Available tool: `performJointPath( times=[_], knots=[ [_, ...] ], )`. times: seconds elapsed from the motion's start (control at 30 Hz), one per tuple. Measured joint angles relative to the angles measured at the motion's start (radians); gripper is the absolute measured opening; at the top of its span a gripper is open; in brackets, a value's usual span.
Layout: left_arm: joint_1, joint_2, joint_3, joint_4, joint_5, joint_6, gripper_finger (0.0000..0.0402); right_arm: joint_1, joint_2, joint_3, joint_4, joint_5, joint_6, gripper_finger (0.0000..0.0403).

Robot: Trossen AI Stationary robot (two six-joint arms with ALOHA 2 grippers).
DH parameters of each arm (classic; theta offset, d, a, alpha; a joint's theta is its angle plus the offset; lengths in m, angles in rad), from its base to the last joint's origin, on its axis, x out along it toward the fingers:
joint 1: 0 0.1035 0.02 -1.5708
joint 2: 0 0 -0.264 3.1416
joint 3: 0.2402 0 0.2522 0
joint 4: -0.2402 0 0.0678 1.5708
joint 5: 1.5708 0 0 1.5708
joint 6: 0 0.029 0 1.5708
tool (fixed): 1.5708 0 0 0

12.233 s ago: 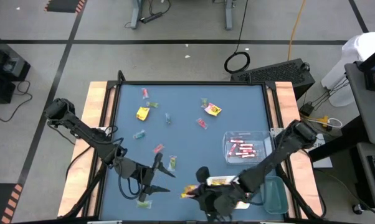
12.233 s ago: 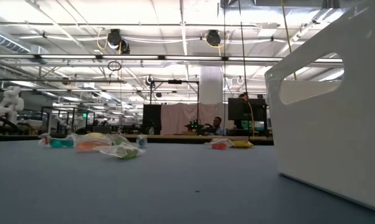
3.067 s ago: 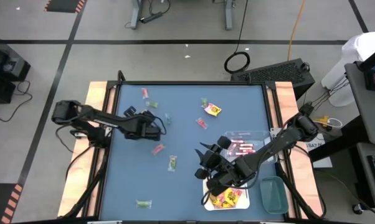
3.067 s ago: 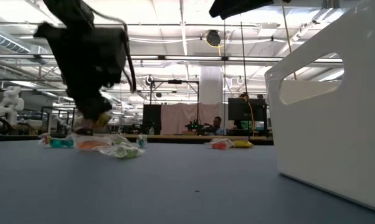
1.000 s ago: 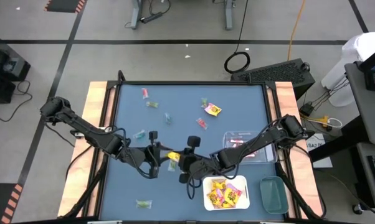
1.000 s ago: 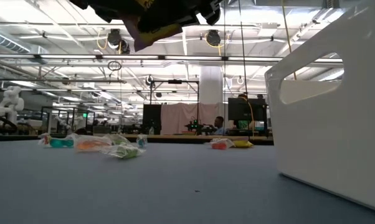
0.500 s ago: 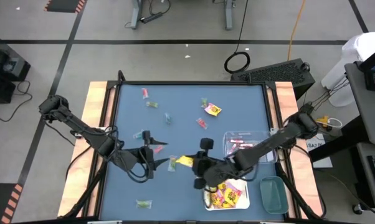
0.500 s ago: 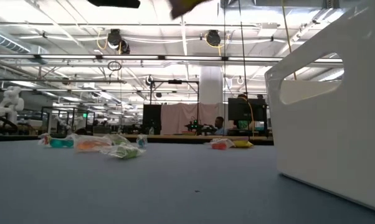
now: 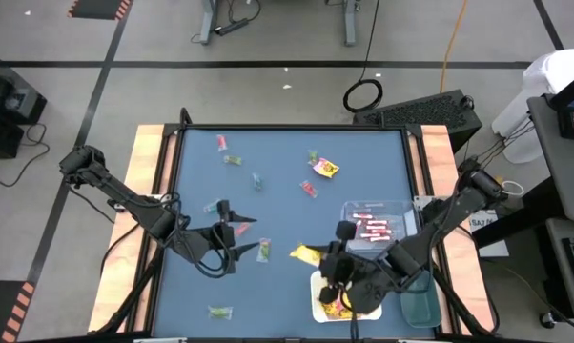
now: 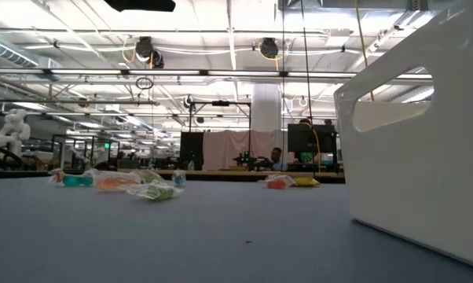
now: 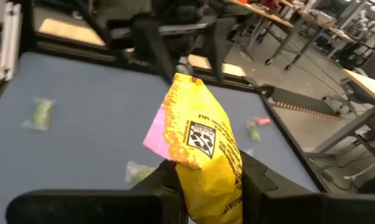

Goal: Sort candy
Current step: Put the yellow candy into the white bin

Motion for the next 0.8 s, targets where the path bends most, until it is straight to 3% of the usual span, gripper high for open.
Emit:
performJointPath(
  times=[0.37,0.57,0.8],
  knots=[
    [0.003,0.016,0.0,0.038,0.055,-0.009,0.029,0.023,0.017,0.0,-0.032,0.0,0.015,0.007],
    [0.003,0.016,0.0,0.044,0.055,-0.009,0.029,0.023,0.017,0.0,-0.018,0.0,-0.11,0.007],
    [0.003,0.016,0.0,0.039,0.055,-0.01,0.029,0.023,0.017,0.0,-0.04,-0.033,-0.365,0.007]
  ],
)
